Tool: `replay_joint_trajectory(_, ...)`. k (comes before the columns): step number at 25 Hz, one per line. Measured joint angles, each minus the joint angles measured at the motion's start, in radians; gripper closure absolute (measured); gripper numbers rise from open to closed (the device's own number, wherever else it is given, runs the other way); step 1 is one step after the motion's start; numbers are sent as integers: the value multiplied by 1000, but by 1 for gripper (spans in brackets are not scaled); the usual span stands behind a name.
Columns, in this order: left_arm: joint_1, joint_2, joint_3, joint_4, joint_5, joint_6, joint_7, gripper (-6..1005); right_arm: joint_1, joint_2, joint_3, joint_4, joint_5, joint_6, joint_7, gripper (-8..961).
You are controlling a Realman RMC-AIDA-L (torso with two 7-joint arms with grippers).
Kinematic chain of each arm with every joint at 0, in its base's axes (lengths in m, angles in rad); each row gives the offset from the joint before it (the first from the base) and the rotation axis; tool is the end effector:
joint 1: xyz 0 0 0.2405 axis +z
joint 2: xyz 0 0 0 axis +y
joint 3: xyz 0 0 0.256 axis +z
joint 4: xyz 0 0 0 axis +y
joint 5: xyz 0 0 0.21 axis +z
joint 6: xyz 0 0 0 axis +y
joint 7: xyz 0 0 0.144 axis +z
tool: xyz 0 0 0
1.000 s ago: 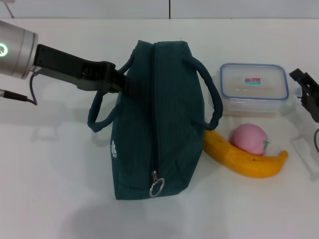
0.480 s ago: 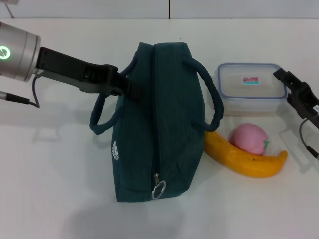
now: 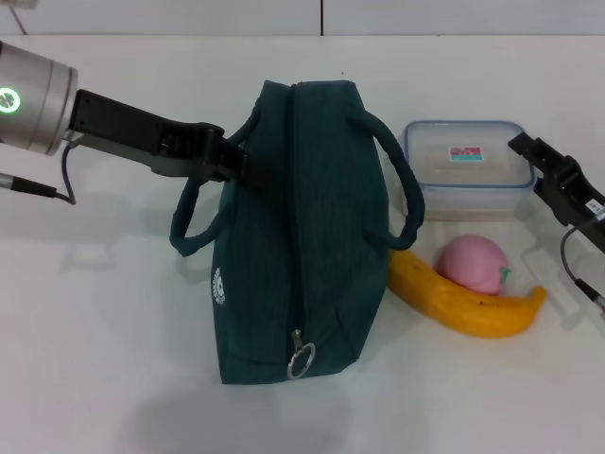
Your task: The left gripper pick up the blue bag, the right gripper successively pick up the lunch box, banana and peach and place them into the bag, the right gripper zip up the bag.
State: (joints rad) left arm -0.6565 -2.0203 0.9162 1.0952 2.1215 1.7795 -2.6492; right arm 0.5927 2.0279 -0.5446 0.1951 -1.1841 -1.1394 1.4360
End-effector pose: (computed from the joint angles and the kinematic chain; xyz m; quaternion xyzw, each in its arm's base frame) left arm -0.1761 0.3546 0.0485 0.8433 0.5289 0.0955 0.0041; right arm 0.3140 0.3339 -0.0531 -0.5425 0.6392 0.4829 0.2529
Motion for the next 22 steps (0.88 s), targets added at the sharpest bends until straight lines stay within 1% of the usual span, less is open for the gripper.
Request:
replay_joint_trajectory(3, 0, 0, 0, 0, 0, 0, 0, 939, -3, 0, -6, 1, 0, -7, 17, 406)
replay_joint_trajectory(11, -1, 2, 0, 0, 0, 0, 0, 938, -25, 0, -4, -3, -32, -106, 41, 577)
replay_joint_trajectory(13, -2, 2, 0, 0, 0, 0, 0, 938, -30, 0, -6, -8, -32, -114, 54, 622)
replay_joint_trajectory(22, -5, 1, 0, 0, 0, 0, 0, 938, -32, 0, -2, -12, -32, -109, 57, 628)
